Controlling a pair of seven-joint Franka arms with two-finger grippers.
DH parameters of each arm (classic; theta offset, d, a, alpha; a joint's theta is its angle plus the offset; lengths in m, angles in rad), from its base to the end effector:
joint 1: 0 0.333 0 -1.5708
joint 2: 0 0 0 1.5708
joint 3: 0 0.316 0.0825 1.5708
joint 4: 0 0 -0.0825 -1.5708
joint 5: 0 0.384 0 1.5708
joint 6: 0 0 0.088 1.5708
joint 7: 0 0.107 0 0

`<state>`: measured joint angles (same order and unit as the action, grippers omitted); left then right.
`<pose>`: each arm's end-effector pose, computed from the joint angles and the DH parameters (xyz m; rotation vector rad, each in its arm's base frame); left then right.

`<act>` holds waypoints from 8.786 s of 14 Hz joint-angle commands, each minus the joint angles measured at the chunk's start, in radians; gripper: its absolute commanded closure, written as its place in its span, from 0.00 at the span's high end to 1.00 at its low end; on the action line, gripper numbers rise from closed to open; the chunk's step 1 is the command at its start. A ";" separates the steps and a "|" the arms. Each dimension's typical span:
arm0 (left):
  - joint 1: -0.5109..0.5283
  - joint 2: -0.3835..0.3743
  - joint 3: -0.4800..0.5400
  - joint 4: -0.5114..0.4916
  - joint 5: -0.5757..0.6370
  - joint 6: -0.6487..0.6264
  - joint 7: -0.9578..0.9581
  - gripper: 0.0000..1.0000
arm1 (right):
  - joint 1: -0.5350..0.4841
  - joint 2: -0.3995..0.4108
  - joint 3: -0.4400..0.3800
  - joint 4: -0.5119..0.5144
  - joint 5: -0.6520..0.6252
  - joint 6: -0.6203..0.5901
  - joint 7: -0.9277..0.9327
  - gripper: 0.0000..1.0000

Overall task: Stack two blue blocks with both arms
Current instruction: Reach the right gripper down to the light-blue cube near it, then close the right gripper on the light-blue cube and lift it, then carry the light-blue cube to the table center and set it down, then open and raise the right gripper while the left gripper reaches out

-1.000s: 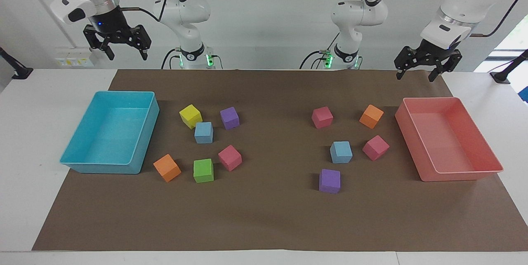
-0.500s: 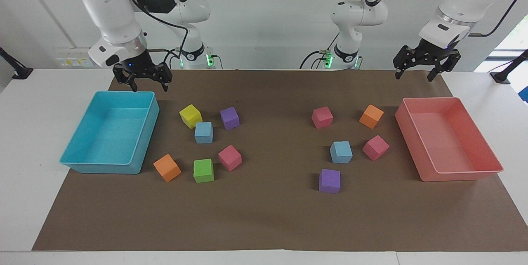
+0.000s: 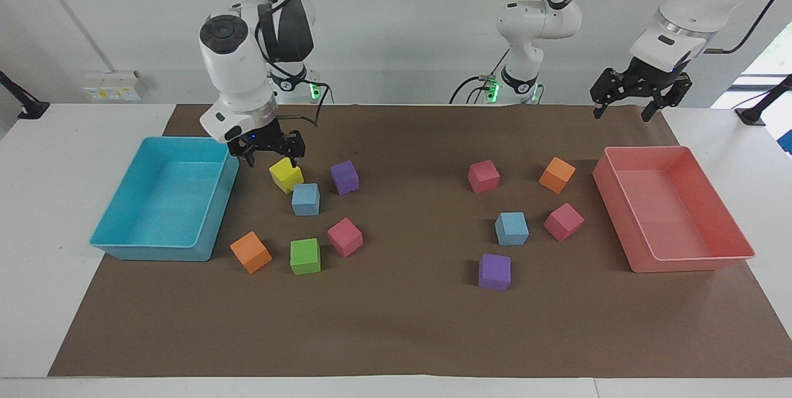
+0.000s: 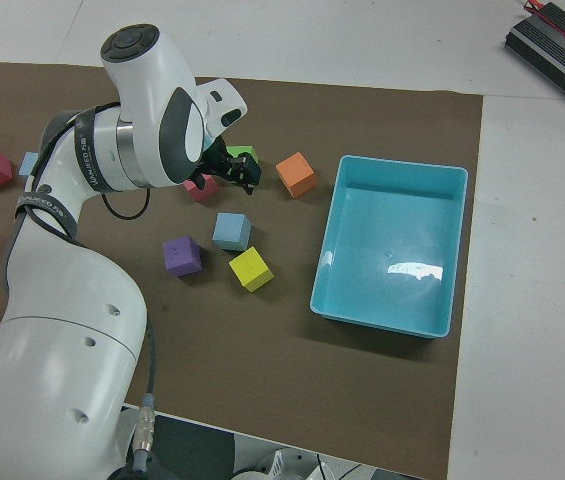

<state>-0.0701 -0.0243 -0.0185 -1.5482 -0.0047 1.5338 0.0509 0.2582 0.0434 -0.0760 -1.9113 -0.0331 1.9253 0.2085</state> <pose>0.5414 -0.0487 0.6452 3.1295 -0.2189 0.0154 0.5588 0.1011 0.4684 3.1021 -0.0222 -0.0343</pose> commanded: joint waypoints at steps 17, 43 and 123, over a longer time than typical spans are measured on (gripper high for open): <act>0.013 -0.011 0.005 0.000 -0.012 -0.011 -0.006 1.00 | 0.026 0.090 0.001 -0.288 0.121 0.396 0.022 1.00; 0.013 -0.011 0.005 0.000 -0.012 -0.011 -0.005 1.00 | 0.027 0.093 0.002 -0.141 0.144 0.245 -0.040 0.00; -0.076 0.221 -0.004 -0.108 -0.021 0.492 -0.094 1.00 | 0.087 0.214 0.035 -0.014 0.893 0.213 -0.311 1.00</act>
<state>-0.1263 0.1960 -0.0348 -1.6103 -0.0188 1.9651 -0.0202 0.3574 0.2826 -0.0515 -1.8479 0.7737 2.0960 0.0016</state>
